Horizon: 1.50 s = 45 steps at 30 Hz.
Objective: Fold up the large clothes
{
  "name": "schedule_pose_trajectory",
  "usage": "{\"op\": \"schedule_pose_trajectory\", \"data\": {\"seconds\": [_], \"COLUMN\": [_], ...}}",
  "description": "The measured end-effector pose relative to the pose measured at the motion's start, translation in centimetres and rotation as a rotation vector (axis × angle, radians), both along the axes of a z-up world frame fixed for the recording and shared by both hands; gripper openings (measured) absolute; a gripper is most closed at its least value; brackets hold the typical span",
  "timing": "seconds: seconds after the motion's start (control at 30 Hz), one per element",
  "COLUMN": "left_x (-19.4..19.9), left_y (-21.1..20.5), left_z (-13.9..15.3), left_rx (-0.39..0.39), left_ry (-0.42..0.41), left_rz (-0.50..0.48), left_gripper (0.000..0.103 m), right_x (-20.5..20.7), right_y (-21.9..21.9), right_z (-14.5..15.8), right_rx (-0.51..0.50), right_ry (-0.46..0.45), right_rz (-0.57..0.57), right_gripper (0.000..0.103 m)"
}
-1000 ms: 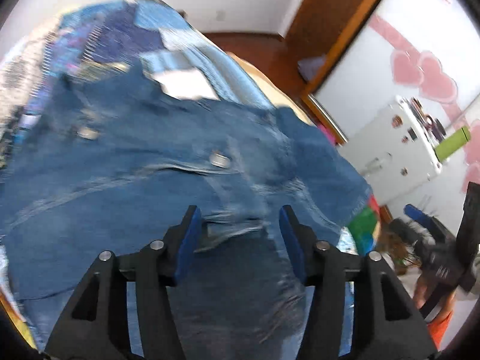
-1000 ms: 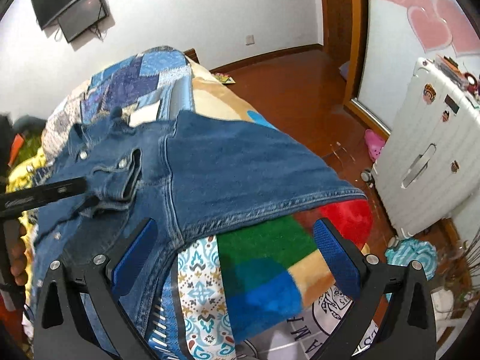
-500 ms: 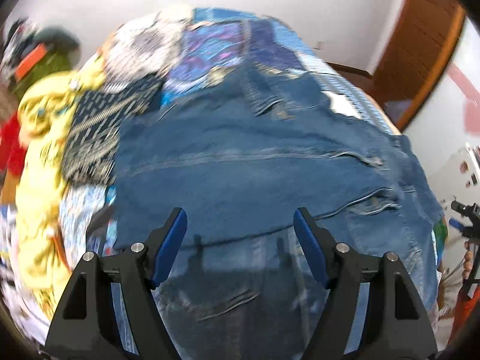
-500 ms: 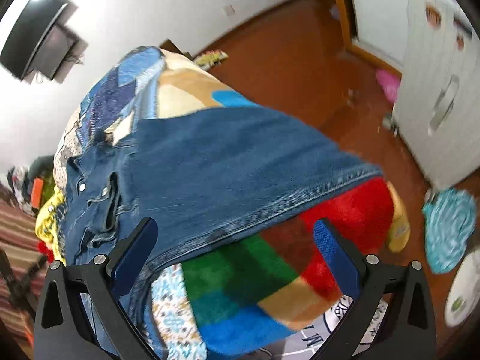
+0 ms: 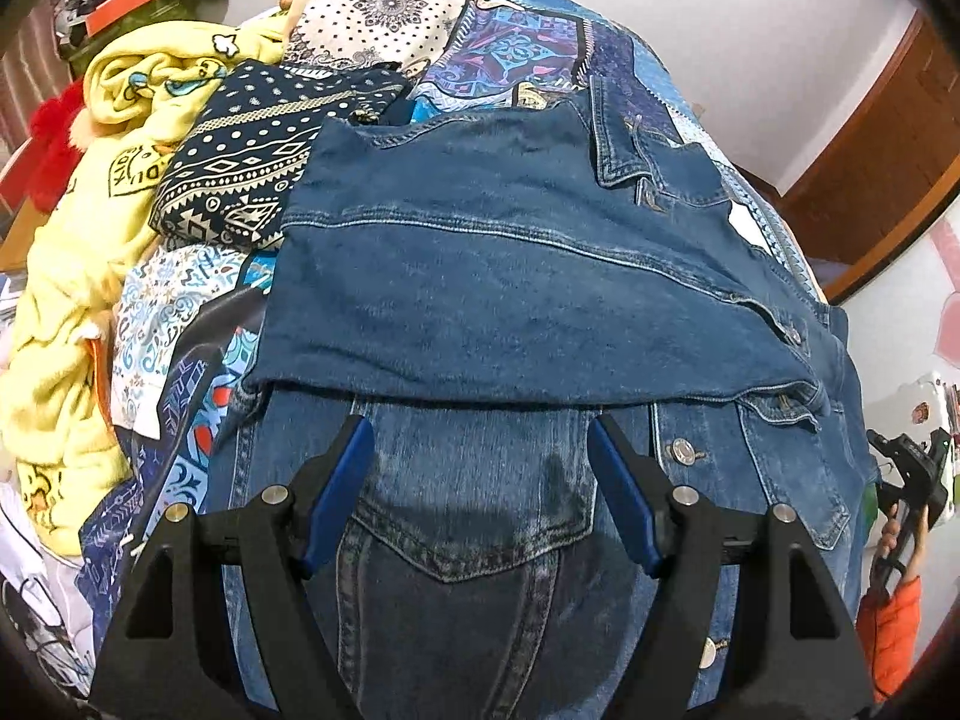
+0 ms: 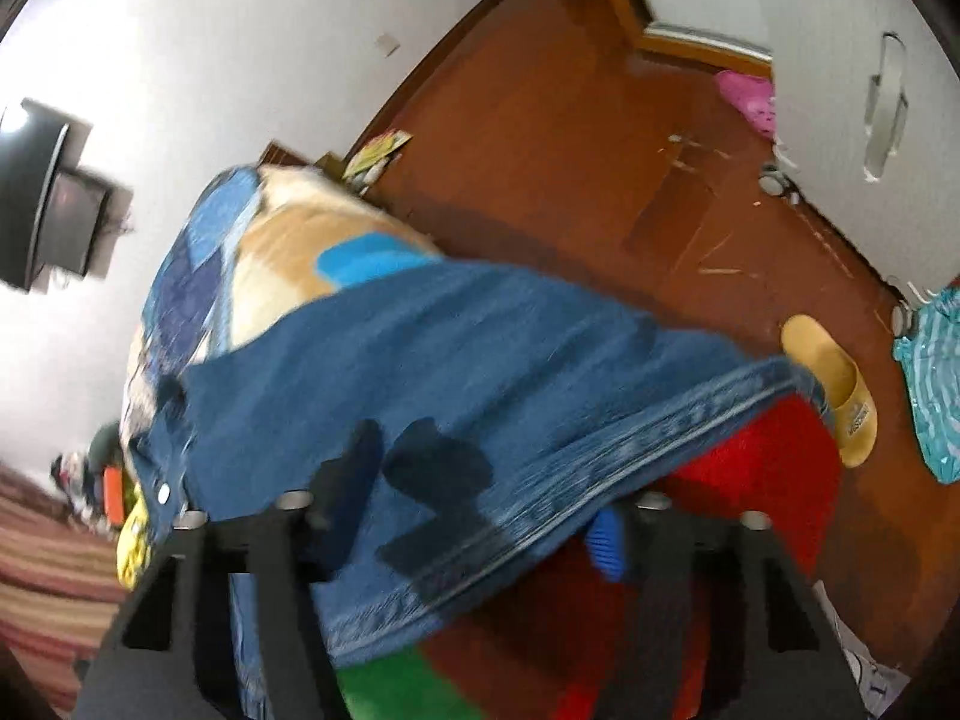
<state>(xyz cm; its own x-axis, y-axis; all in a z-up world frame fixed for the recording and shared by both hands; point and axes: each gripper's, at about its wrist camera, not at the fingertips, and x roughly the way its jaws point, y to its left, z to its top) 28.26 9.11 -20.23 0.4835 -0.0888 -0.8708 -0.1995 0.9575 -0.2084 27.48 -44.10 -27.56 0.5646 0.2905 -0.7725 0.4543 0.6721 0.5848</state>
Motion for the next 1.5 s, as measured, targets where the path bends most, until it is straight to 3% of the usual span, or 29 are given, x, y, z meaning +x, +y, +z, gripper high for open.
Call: {"op": "schedule_pose_trajectory", "data": {"seconds": [0.07, 0.17, 0.3, 0.6, 0.8, 0.9, 1.03, 1.27, 1.5], "left_x": [-0.2, -0.5, -0.6, -1.5, -2.5, -3.1, -3.9, -4.9, -4.7], "left_y": [-0.1, -0.3, -0.7, -0.5, 0.5, 1.1, 1.7, 2.6, 2.0], "left_z": [0.0, 0.2, 0.7, 1.9, 2.6, 2.9, 3.2, 3.1, 3.1], "left_rx": [-0.009, 0.022, 0.052, 0.072, 0.073, 0.076, 0.096, 0.085, 0.12], "left_ry": [0.002, -0.004, -0.021, -0.073, -0.108, -0.127, -0.139, -0.132, -0.111], "left_rz": [0.0, -0.003, -0.024, -0.064, -0.069, -0.069, -0.083, -0.088, -0.085], "left_gripper": [0.073, 0.072, 0.073, 0.073, 0.073, 0.073, 0.073, 0.073, 0.073], "right_x": [0.2, 0.4, 0.6, 2.6, 4.8, 5.4, 6.0, 6.3, 4.8], "right_y": [-0.1, 0.2, 1.1, 6.7, 16.3, 21.3, 27.6, 35.8, 37.6], "right_z": [-0.2, 0.8, 4.6, 17.8, 23.6, 23.7, 20.8, 12.2, 7.2], "right_rx": [-0.036, -0.09, -0.191, -0.239, -0.25, -0.221, -0.195, -0.155, -0.206], "right_ry": [0.013, 0.008, -0.05, -0.321, -0.452, -0.473, -0.448, -0.24, -0.061], "right_rz": [-0.023, -0.039, -0.011, 0.137, 0.319, 0.403, 0.51, 0.691, 0.845], "right_gripper": [0.022, 0.016, 0.009, 0.008, 0.008, 0.008, 0.008, 0.008, 0.012]}}
